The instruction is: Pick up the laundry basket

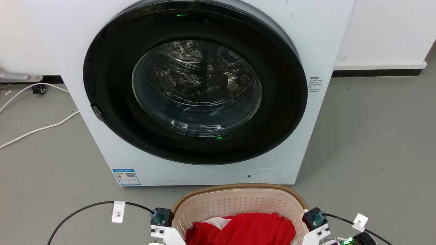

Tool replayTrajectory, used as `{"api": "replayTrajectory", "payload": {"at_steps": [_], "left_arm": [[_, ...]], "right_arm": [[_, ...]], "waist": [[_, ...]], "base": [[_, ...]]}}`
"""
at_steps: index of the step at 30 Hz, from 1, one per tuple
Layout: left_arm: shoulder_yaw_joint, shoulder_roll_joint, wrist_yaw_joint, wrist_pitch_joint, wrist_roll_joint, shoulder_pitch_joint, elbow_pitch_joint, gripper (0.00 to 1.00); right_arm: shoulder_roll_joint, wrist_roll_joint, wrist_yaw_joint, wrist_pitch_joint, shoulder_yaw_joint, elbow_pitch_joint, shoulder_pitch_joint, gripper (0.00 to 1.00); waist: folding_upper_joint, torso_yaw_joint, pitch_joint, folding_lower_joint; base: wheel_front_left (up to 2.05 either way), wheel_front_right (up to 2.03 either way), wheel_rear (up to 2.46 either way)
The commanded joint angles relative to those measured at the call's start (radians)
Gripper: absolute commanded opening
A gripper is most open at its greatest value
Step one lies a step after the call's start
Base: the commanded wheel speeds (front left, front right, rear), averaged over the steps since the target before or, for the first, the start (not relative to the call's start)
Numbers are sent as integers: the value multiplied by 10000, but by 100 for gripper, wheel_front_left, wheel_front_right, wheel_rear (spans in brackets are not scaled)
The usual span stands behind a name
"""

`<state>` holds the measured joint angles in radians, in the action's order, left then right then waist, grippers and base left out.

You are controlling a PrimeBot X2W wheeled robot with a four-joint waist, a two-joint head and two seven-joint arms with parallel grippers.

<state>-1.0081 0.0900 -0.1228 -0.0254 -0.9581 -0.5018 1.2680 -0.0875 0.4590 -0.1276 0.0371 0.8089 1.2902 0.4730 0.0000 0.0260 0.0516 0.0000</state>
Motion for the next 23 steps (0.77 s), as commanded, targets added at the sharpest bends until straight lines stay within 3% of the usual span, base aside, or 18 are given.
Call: {"api": "replayTrajectory", "payload": {"at_steps": [1, 23], "left_arm": [[-122, 65, -129, 37, 52, -198, -28, 0], [-510, 68, -129, 120, -355, -223, -19, 0]], "right_arm": [[-94, -61, -56, -29, 146, -34, 88, 0], [-97, 89, -57, -89, 309, -34, 80, 0]], "waist": [[0, 2, -1, 0], [0, -15, 34, 0]], "base": [[0, 0, 0], [0, 0, 0]]}}
